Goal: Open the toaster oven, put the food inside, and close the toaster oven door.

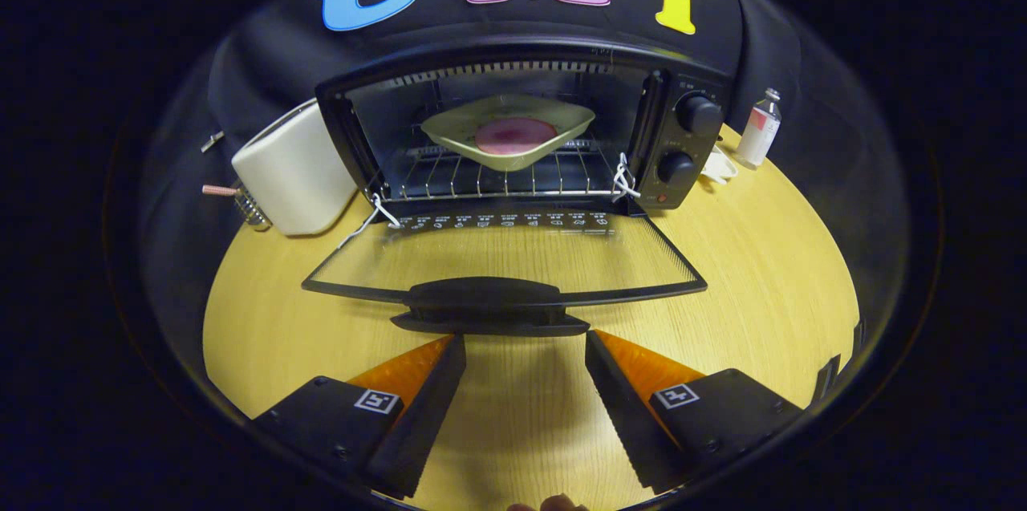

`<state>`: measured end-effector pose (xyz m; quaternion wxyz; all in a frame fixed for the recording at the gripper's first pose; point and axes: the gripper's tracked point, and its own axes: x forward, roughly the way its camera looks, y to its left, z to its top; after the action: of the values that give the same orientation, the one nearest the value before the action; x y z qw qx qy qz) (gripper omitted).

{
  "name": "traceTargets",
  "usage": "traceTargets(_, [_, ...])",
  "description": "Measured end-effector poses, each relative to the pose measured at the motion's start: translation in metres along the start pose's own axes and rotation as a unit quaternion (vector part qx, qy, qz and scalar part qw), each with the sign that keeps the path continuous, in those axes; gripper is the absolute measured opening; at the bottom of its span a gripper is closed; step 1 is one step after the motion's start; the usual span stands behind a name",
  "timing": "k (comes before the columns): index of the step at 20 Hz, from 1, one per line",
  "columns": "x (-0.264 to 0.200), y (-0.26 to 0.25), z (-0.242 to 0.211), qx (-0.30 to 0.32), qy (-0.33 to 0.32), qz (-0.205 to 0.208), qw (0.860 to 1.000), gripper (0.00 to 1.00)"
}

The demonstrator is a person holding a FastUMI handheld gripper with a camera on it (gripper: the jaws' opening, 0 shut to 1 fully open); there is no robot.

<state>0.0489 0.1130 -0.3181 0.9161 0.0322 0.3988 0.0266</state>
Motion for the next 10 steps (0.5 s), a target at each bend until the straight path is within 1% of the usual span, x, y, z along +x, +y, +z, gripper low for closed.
traceTargets(2, [-0.013, 0.001, 0.018, 0.005, -0.023, 0.012, 1.000, 0.99])
traceTargets(5, [-0.026, 0.004, 0.057, 0.008, -0.076, 0.024, 0.997, 0.99])
traceTargets(7, [-0.039, 0.007, 0.084, 0.015, -0.098, 0.030, 0.995, 0.99])
traceTargets(10, [-0.066, 0.002, 0.122, 0.012, -0.148, 0.031, 0.988, 0.99])
